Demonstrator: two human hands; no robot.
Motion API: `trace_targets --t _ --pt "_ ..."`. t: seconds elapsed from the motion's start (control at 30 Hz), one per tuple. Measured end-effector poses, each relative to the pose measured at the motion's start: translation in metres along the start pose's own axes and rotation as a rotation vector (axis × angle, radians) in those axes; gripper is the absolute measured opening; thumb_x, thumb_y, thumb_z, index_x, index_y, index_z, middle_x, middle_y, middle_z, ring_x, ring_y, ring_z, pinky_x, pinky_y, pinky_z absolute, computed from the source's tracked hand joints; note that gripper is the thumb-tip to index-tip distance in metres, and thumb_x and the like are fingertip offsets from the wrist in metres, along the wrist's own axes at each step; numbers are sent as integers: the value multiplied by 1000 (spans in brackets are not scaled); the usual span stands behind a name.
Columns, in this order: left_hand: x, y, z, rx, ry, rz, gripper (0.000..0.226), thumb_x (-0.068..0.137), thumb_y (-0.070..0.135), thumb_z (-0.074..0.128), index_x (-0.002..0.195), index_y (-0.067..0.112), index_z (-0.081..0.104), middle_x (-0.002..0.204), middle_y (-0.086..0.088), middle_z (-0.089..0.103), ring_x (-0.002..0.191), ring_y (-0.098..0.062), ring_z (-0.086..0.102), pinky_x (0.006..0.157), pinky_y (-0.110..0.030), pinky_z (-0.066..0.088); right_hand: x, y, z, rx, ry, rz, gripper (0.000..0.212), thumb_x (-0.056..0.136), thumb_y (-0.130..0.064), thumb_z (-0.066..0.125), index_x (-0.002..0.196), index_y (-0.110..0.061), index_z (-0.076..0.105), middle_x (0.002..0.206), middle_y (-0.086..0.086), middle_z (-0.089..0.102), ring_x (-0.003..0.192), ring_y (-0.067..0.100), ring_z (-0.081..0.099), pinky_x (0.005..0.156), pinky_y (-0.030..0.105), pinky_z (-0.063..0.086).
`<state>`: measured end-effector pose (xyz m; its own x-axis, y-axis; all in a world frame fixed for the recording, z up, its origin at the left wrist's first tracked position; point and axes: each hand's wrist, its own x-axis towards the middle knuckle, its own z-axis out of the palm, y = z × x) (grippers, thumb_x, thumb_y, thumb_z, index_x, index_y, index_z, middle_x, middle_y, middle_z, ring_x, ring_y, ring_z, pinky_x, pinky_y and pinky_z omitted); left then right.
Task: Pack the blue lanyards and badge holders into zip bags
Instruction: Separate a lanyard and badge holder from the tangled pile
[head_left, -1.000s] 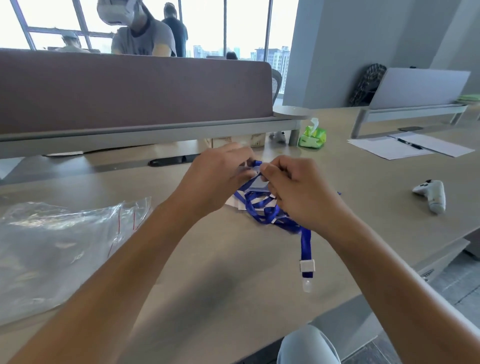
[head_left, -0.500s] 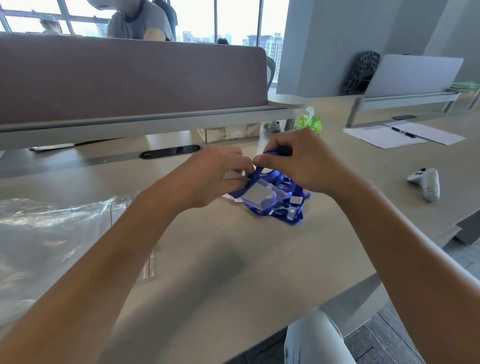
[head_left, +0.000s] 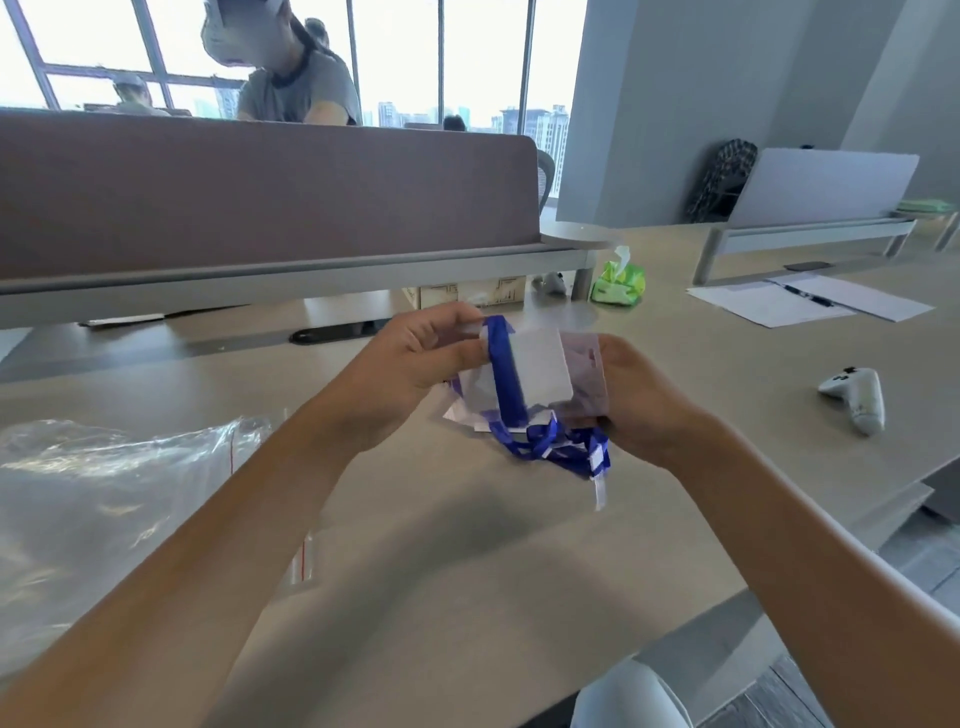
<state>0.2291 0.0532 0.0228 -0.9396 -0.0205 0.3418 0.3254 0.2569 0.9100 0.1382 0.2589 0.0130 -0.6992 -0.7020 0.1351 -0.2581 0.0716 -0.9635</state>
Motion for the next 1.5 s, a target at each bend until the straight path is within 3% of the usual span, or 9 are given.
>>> trace_targets --t 0.13,0.27,0.47,0.6,0.7,0.83,1.0,1.23,1.5 --pt "7 -8 7 -179 173 -85 15 95 19 64 108 17 72 104 5 76 91 -9 72 87 -38 55 -4 9 13 -40 70 -7 49 106 -3 39 74 -30 64 63 -5 38 56 14 30 54 29 28" --pt "11 -16 6 -193 303 -99 14 98 15 64 107 17 74 101 1 76 91 -15 70 82 -38 54 -12 19 24 -121 187 7 27 108 -16 49 90 -16 68 65 -4 47 57 17 39 53 28 35" --pt "14 -22 1 -194 523 -141 13 98 20 64 91 28 73 83 17 73 75 0 65 74 -27 50 -25 28 37 -264 166 13 30 106 -14 51 79 -19 63 91 8 73 60 15 63 63 26 52" --pt "13 -26 -2 -26 593 -54 11 95 16 66 94 26 70 80 21 69 70 10 62 65 -12 47 -31 30 44 -416 204 3 18 103 -27 60 90 -20 68 77 1 69 60 7 65 62 29 53" --pt "13 -27 0 243 542 77 12 93 12 66 97 21 71 90 18 72 84 9 65 76 -10 47 -37 23 44 -459 327 -31 18 99 -25 67 83 -18 70 67 2 66 49 2 56 50 12 38" --pt "10 -30 8 602 383 245 5 94 14 63 94 14 68 93 3 71 93 -10 66 83 -30 55 -37 17 41 -555 478 -96 13 90 -30 76 77 -29 74 62 -12 64 57 9 58 54 26 47" --pt "9 -31 13 898 216 293 11 97 24 56 94 16 64 87 3 62 82 -17 56 74 -37 49 -34 8 35 -706 363 -185 14 102 -24 61 103 -27 75 85 -13 70 79 4 63 69 16 48" --pt "6 -23 17 984 -33 254 9 95 17 65 103 19 68 95 2 67 86 -20 61 80 -42 54 -22 5 25 -911 367 -349 12 98 -31 68 106 -24 75 104 -12 65 91 9 62 80 33 55" --pt "5 -28 7 977 -115 230 12 94 17 66 106 21 68 95 7 63 86 -15 57 79 -36 51 -14 12 24 -515 318 -154 5 93 -23 75 97 -22 77 84 -10 77 80 7 73 83 40 61"
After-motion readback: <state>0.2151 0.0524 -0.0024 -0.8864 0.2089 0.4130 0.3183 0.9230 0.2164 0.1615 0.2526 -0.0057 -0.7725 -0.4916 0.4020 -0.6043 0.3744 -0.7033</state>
